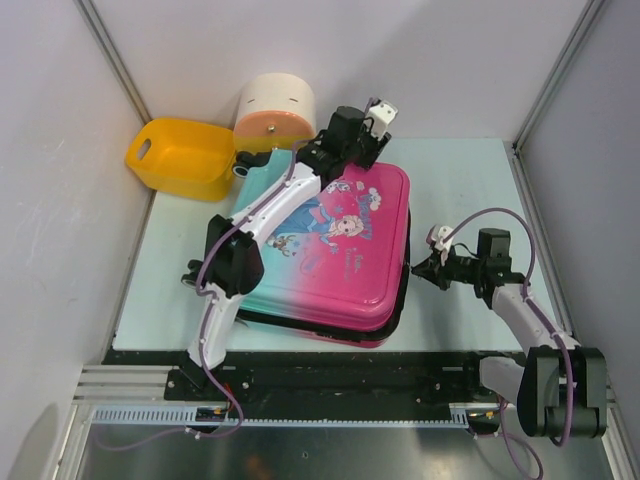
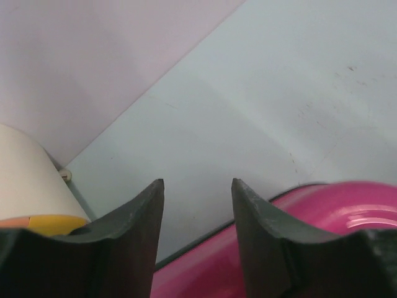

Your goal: Open, take out, and arrange the luggage

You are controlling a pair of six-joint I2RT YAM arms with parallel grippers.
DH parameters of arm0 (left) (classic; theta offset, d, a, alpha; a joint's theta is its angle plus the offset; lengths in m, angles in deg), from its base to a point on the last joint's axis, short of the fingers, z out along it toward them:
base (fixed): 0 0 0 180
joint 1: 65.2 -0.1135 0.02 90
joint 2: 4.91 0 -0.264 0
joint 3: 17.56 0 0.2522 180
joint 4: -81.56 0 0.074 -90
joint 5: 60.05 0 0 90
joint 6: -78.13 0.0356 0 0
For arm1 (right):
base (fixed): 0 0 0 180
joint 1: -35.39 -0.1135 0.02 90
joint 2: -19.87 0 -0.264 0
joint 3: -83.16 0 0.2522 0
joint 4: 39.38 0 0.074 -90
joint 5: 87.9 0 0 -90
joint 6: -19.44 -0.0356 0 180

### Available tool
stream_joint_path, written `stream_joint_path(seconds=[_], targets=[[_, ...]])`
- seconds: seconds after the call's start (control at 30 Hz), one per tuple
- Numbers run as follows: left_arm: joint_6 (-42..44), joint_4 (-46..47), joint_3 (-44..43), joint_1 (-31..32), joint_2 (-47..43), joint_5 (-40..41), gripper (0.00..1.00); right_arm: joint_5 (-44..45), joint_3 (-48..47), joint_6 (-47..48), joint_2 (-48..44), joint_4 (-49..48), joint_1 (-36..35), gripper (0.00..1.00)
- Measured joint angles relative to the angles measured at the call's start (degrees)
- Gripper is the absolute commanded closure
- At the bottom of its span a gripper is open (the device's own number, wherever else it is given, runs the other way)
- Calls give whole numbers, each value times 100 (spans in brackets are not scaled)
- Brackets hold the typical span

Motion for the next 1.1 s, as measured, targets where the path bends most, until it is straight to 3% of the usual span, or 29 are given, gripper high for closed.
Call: stream_joint_path(seconds=[0.1,0.33,0.57,0.7,0.9,0.97,1.1], targets=[[52,-28,192,31,-269,-146,25,2,-70,-83,195,-227,2,100],[-96,-922,1751,-380,-2297,-929,23,-92,-96,2,166,-197,175,100],[-437,-1025,3508,-3077,-4465,-1202,23,-129,-98,234,61,-76,205,100],[-595,-1139,3952,-3783,-4457,-1598,19,-136,-107,382,-20,66,199,100],[-1062,-1193,4264,-3797,-3657,-3248,14,-42,-155,774,-358,472,138,100],[-1165,-1106,4312,-3718,-3571,-3689,16,-37,-179,857,-452,588,151,100],[-1158,-905,4299,-3335,-3456,-3735,26,-74,-179,1097,-723,1185,428,100]])
